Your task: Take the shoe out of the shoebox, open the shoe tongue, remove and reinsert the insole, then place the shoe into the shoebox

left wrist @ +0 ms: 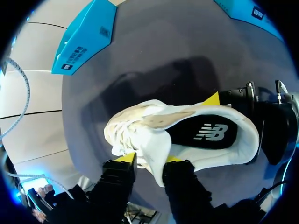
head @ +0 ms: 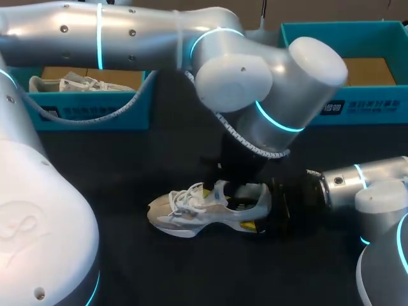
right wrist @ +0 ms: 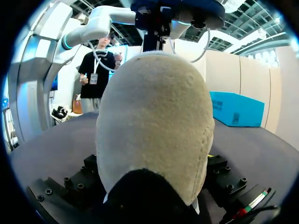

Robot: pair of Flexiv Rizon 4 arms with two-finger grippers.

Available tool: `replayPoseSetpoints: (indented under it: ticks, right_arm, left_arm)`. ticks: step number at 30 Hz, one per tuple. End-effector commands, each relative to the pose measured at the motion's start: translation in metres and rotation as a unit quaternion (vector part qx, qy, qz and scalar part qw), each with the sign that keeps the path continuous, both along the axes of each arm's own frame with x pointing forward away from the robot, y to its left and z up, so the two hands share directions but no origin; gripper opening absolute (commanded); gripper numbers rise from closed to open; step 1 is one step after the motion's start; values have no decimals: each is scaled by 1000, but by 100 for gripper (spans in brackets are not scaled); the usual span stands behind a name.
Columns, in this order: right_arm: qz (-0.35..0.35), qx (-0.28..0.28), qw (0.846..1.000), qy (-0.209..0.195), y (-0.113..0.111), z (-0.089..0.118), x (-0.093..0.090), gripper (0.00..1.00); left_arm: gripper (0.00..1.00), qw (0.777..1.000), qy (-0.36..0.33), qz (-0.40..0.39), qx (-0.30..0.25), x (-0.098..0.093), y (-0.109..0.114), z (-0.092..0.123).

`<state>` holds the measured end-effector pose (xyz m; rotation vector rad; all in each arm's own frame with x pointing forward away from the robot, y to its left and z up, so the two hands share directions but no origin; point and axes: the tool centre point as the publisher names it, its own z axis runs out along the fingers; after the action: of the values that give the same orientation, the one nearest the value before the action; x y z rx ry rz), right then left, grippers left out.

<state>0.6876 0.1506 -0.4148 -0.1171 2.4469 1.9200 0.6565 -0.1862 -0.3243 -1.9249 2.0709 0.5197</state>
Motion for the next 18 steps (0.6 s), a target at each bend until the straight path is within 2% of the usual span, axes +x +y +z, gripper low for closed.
replayPoseSetpoints:
  ticks: [1,2,4,9,18]
  right_arm:
    - [-1,-2,1000,0,1,1,-1,0]
    - [-1,-2,1000,0,1,1,-1,0]
    - [-1,-2,1000,0,1,1,-1,0]
    - [-1,-2,1000,0,1,1,-1,0]
    - [-1,-2,1000,0,1,1,-1,0]
  left_arm:
    - [13,992,-63,110,13,-6,-6,-2]
    - [12,991,-67,111,14,-6,-6,-2]
    - [0,991,-69,112,13,-5,-4,-1]
    - [0,987,-84,136,-20,-2,7,4]
    - [0,968,-54,181,-166,8,57,16]
